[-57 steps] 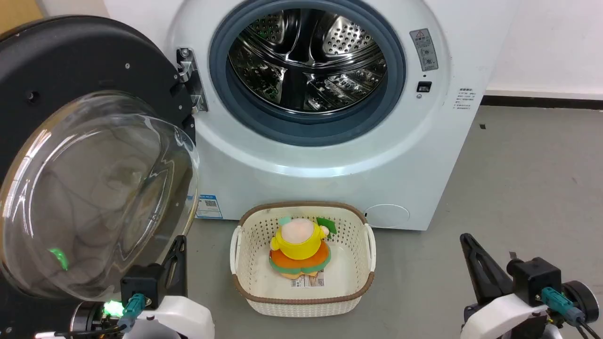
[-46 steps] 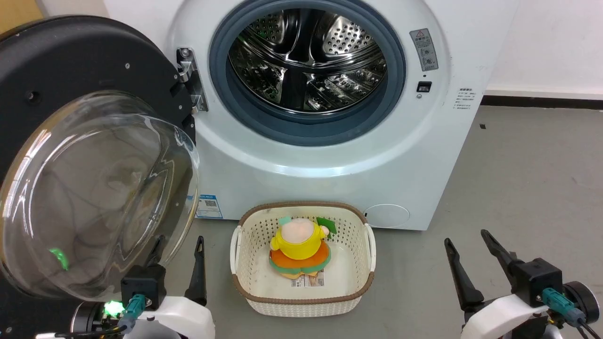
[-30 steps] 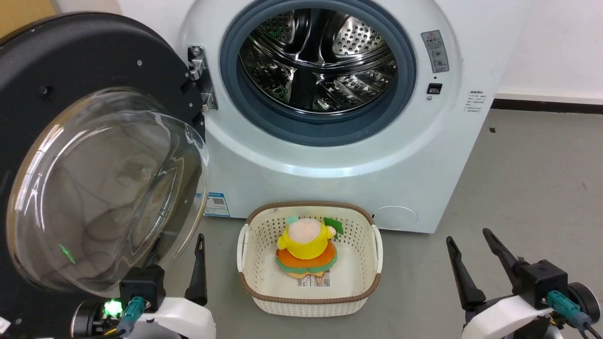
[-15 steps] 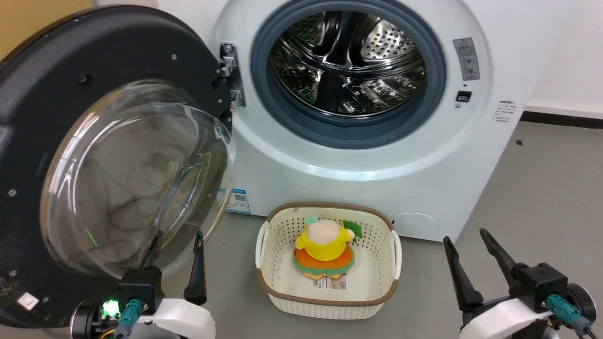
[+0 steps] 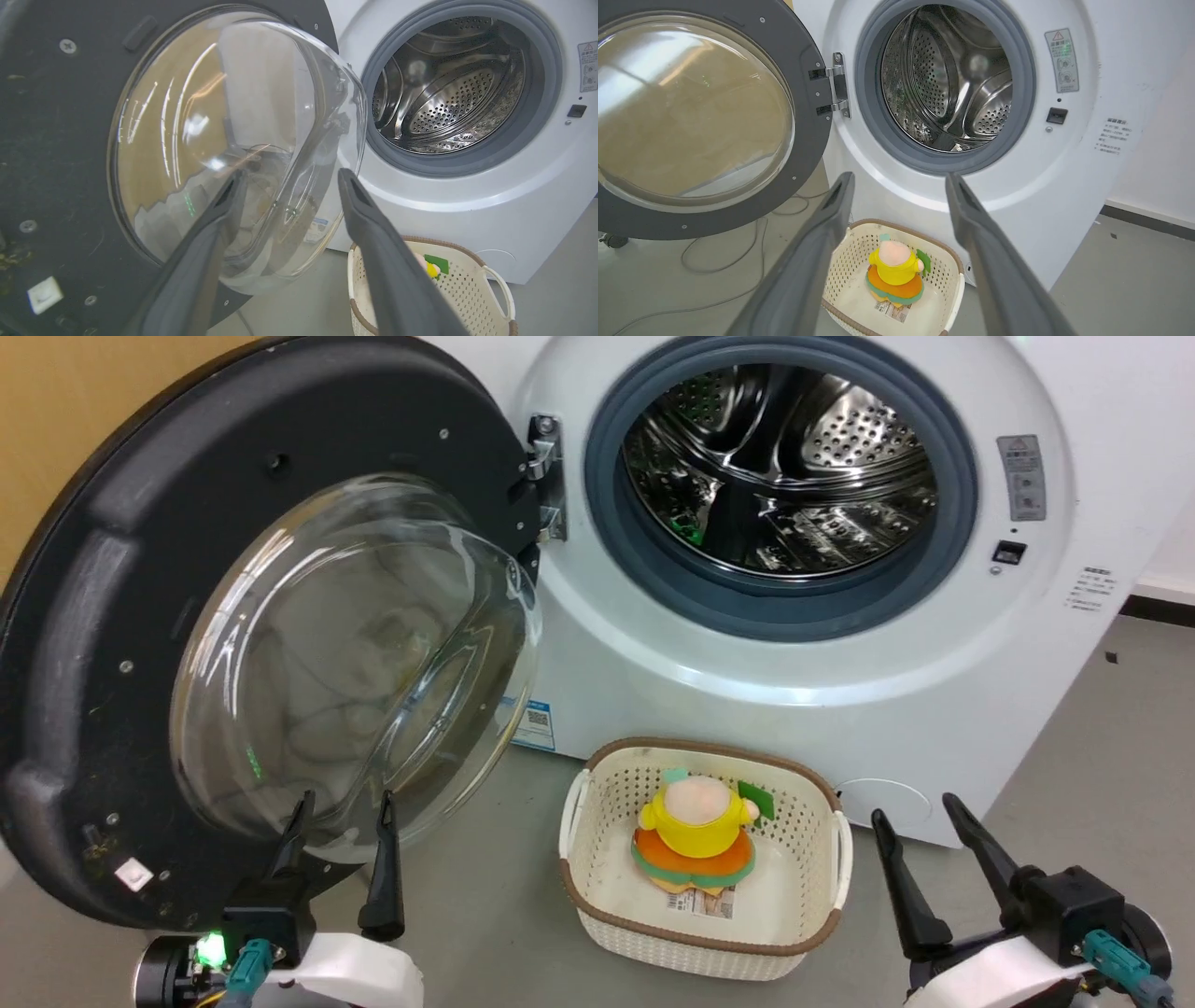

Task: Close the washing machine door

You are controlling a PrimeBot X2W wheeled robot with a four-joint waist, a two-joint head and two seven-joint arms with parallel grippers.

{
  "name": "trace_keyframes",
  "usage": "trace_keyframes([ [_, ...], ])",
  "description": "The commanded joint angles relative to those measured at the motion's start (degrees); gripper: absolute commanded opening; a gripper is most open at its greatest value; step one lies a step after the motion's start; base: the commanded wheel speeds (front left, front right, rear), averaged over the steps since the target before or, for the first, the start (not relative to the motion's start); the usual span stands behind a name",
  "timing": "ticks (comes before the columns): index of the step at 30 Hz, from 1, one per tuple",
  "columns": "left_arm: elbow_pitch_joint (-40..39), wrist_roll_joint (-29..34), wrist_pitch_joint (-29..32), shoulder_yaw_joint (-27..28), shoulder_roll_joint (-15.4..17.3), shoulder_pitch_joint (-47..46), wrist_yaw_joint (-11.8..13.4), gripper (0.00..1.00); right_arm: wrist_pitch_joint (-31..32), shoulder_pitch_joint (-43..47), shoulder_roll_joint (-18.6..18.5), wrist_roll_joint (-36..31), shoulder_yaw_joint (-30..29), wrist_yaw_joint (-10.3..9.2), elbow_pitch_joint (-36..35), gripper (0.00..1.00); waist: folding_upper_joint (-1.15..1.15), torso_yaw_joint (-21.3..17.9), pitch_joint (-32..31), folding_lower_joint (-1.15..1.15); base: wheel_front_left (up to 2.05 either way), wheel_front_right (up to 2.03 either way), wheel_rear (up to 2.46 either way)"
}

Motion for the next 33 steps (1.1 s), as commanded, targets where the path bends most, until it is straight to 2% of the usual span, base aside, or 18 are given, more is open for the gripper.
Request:
trace_keyframes([
  [1,-0.4,-0.26,-0.5,0.19,0.01,0.67,0.37,1.0,-0.53,0.04,-0.33,0.44,0.29,0.02,0.16,1.0,0.0,0.56,0.19,0.0,0.0,0.0,0.0],
  [11,-2.38,-1.2,-2.18,0.88,-0.02,2.01,1.78,1.0,-2.21,-2.12,-1.33,1.95,2.5,0.02,1.67,1.0,0.0,4.4,0.99,0.0,0.0,0.0,0.0],
  [33,-5.29,-2.53,-4.81,1.64,-0.04,3.75,4.04,1.0,-4.84,-5.37,-2.62,4.8,6.47,0.03,3.88,1.0,0.0,10.29,2.14,0.0,0.0,0.0,0.0],
])
